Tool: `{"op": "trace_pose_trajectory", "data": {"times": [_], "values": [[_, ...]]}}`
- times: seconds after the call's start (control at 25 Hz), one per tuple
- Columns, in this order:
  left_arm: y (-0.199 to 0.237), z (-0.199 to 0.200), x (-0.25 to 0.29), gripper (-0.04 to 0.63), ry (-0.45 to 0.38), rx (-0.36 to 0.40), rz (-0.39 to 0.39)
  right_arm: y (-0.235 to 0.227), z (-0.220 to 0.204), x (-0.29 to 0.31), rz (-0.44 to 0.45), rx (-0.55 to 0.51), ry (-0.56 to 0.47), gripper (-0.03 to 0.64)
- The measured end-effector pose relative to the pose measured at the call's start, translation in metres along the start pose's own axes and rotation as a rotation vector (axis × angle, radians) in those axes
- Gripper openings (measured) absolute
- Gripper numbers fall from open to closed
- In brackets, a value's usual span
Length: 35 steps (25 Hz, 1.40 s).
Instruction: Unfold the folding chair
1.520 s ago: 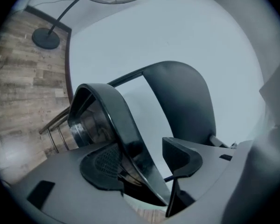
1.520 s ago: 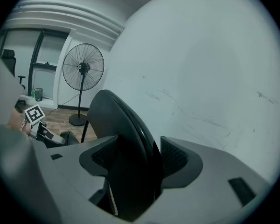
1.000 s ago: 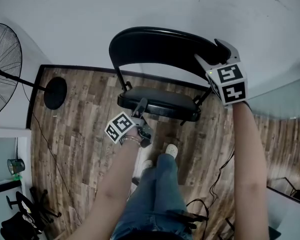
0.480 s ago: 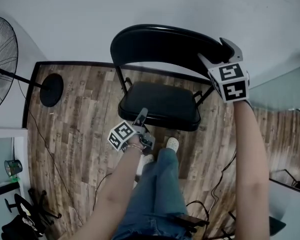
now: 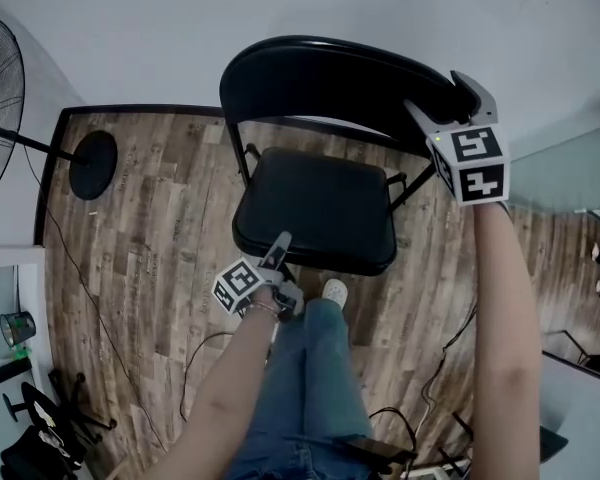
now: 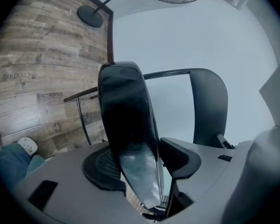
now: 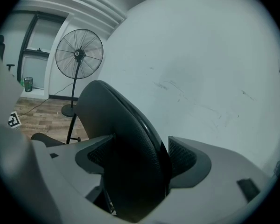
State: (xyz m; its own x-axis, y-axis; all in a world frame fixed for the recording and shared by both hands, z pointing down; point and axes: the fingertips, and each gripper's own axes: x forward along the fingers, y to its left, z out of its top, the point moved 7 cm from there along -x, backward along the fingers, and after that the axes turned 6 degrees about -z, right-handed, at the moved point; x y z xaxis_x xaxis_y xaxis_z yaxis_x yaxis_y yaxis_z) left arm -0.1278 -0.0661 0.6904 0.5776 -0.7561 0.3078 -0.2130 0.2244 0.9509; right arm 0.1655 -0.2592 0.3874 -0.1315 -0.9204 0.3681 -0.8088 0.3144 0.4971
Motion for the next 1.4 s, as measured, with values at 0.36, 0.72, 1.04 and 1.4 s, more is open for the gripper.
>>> {"op": "trace_pose_trajectory", "data": {"times": [0.36, 0.72, 1.04, 1.4], "values": [[0.032, -0.011, -0.008, 0.292, 0.012, -0.033, 0.025, 0.005, -0.014, 0.008, -0.007, 0.002, -0.012, 0.353], [0.064, -0.022, -0.006, 0.341, 0.043, -0.006, 0.129, 0.010, -0.030, 0.020, -0.048, -0.010, -0.054, 0.357], [0.117, -0.032, -0.022, 0.341, -0.010, -0.080, 0.174, 0.026, -0.050, 0.021, -0.059, -0.017, -0.124, 0.360], [0.164, -0.042, -0.028, 0.342, 0.005, -0.109, 0.171, 0.038, -0.074, 0.025, -0.089, -0.001, -0.148, 0.364]]}}
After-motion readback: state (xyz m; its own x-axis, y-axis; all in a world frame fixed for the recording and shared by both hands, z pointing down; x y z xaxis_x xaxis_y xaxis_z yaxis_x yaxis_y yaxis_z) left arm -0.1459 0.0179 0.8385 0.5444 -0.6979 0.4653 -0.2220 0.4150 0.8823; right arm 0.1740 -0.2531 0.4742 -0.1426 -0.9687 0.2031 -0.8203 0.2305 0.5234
